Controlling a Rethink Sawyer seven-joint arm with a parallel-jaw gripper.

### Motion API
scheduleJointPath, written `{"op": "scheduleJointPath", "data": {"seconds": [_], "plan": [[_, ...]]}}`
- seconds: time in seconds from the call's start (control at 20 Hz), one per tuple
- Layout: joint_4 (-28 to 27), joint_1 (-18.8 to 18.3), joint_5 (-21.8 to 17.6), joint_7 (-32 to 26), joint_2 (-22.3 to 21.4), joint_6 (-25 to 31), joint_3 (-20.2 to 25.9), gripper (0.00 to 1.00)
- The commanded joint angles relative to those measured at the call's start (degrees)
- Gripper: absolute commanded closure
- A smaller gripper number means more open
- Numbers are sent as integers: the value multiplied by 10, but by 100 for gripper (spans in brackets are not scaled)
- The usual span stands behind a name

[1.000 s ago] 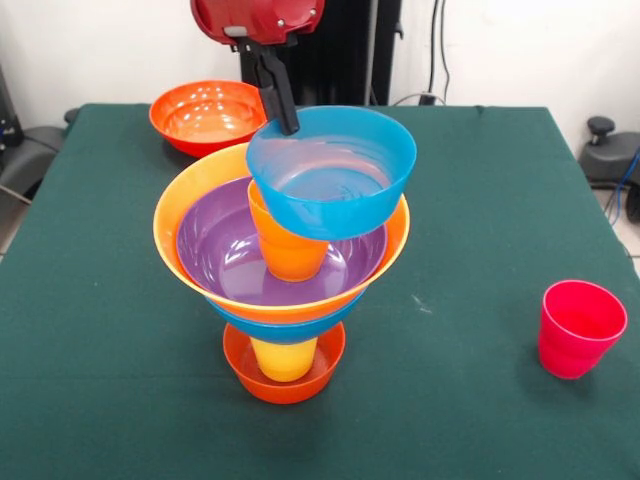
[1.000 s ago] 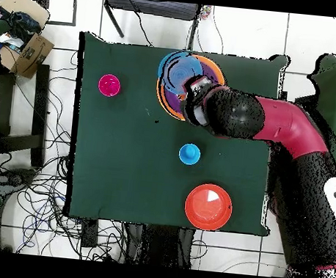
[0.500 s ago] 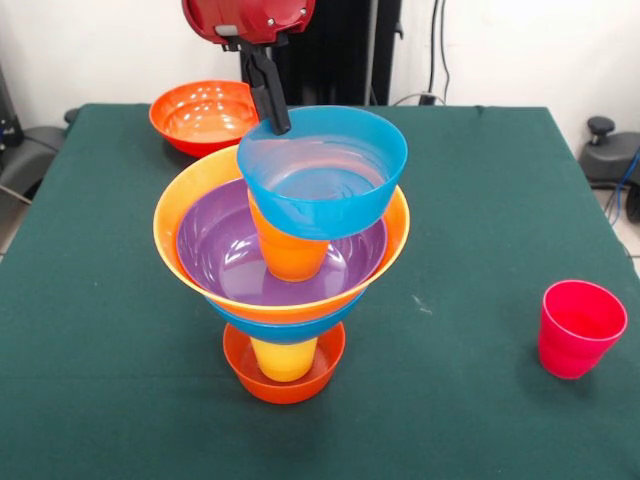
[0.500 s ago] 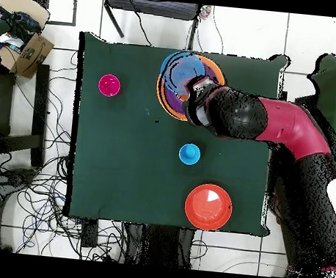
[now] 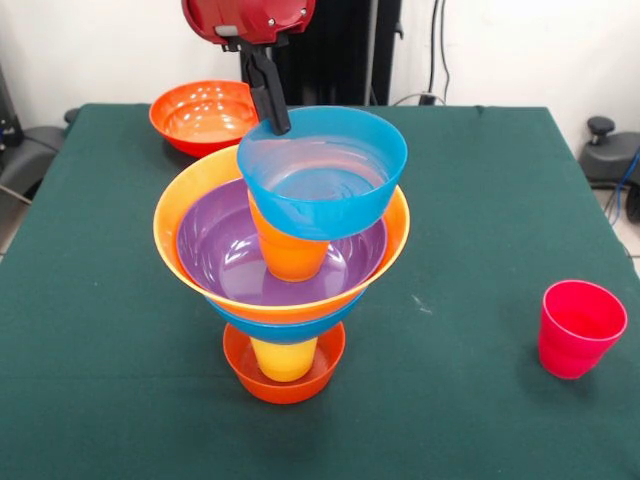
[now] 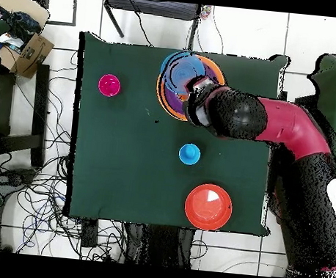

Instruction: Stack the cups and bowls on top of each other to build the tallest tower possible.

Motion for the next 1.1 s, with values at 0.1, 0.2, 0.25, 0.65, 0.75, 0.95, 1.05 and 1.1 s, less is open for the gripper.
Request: {"op": "scheduleJointPath", "data": {"seconds": [0.1, 0.2, 0.25, 0.65, 0.75, 0.95, 1.05, 1.1], "plan": [[16, -1, -39, -180, -1, 95, 13, 100], [12, -2, -36, -185, -8, 109, 15, 100], [10, -3, -36, -187, -13, 115, 15, 100], [-3, -6, -43, -188, -21, 144, 16, 100], [-2, -6, -46, -186, -21, 142, 17, 100], [-4, -6, -51, -181, -21, 139, 15, 100], [-5, -6, -51, -178, -23, 138, 15, 100], [-5, -6, -51, -176, -24, 137, 15, 100]]}}
